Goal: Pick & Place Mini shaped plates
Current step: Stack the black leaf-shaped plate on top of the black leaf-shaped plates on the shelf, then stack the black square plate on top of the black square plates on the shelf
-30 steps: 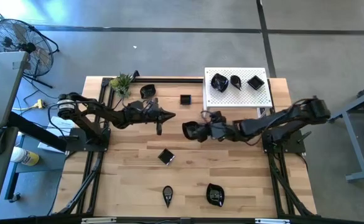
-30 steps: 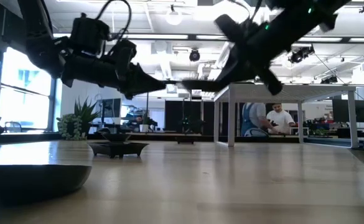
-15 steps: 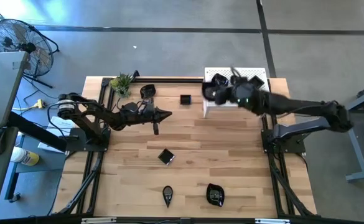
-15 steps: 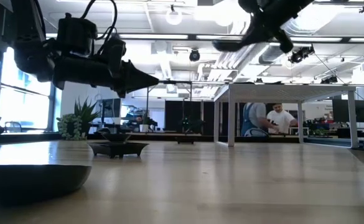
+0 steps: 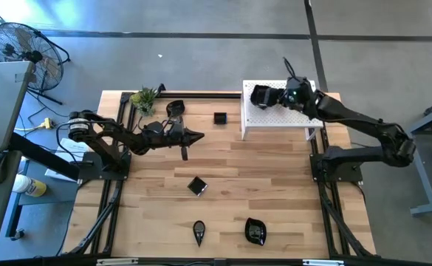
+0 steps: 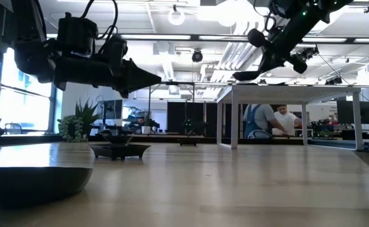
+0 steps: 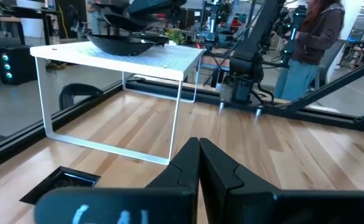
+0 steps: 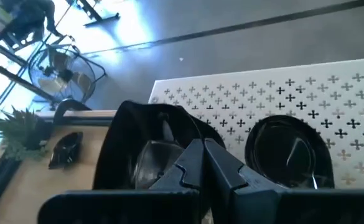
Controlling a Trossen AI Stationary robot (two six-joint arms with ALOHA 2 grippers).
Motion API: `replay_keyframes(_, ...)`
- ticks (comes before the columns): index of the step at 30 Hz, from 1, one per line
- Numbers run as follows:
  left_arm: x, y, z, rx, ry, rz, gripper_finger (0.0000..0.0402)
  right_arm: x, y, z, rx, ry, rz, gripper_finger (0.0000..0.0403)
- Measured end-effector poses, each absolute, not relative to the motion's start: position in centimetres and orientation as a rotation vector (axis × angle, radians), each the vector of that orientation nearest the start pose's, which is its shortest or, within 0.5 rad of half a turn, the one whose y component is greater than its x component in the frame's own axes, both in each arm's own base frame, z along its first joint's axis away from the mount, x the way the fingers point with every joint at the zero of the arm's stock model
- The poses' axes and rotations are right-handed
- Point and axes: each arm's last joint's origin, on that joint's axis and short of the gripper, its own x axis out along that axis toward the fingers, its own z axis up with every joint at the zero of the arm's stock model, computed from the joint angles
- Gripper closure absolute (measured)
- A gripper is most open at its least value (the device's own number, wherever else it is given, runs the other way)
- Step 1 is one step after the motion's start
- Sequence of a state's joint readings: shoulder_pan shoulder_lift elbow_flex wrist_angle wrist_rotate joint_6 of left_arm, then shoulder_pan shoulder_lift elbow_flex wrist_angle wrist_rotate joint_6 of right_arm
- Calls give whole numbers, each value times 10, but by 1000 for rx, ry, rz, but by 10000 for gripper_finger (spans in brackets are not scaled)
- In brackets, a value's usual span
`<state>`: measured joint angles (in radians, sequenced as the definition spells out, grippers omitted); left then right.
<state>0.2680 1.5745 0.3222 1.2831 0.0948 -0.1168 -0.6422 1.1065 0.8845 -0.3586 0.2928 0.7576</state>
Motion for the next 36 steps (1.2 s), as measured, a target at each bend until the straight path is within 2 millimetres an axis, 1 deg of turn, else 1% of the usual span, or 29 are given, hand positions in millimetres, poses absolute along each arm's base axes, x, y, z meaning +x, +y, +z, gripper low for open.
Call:
replay_keyframes(4, 243, 64, 157, -111, -40, 171, 401, 182, -152, 291, 787, 213, -1095, 402)
replay_keyframes(12, 244, 64, 158, -114, -45, 165, 401, 194, -161, 276, 803, 263, -1095, 398)
replay_keyframes(15, 244, 64, 158, -114, -42, 163, 401, 194, -162, 276, 794, 259, -1115, 382)
replay_keyframes(19, 244, 64, 158, -115, -41, 163, 401, 194, -162, 276, 785, 254, -1116, 344)
replay_keyframes(22, 244, 64, 158, -115, -41, 163, 401, 195, -162, 279, 764, 248, -1083, 317)
replay_keyframes(24, 244, 64, 158, -115, -41, 163, 401, 196, -162, 280, 750, 257, -1054, 307)
replay_keyframes(27, 244, 64, 158, -115, -41, 162, 401, 195, -161, 279, 733, 294, -1039, 319)
replay_keyframes(30, 244, 64, 158, -115, -41, 162, 401, 194, -160, 276, 694, 351, -1039, 358)
replay_keyframes(32, 244, 64, 157, -115, -39, 162, 401, 196, -157, 276, 629, 389, -1010, 388)
replay_keyframes(33, 245, 64, 157, -115, -36, 162, 402, 197, -154, 277, 587, 410, -986, 395)
replay_keyframes(36, 245, 64, 155, -115, -17, 164, 401, 203, -142, 280, 493, 452, -907, 388)
